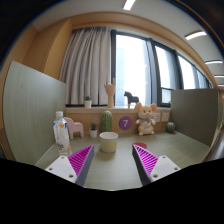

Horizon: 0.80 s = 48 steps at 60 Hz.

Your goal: Pour water

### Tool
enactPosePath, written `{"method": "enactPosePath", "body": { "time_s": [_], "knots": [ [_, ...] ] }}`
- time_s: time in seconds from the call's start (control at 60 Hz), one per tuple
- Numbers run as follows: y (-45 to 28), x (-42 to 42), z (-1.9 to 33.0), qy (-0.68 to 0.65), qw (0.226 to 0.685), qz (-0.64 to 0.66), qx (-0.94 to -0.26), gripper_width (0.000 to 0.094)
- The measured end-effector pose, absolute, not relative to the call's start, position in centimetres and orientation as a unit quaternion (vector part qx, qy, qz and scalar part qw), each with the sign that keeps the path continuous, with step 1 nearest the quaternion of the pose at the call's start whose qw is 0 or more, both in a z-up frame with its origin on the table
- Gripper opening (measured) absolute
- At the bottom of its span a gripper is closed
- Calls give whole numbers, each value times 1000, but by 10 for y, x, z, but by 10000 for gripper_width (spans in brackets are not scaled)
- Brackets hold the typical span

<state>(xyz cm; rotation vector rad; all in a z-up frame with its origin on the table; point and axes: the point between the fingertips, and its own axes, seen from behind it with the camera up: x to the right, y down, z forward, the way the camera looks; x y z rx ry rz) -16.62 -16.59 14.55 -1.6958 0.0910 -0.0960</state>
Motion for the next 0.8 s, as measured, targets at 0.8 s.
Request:
{"method": "enactPosePath", "body": {
  "time_s": [0.8],
  "knots": [
    [-3,-389,118,-52,659,76,-747,786]
  ]
}}
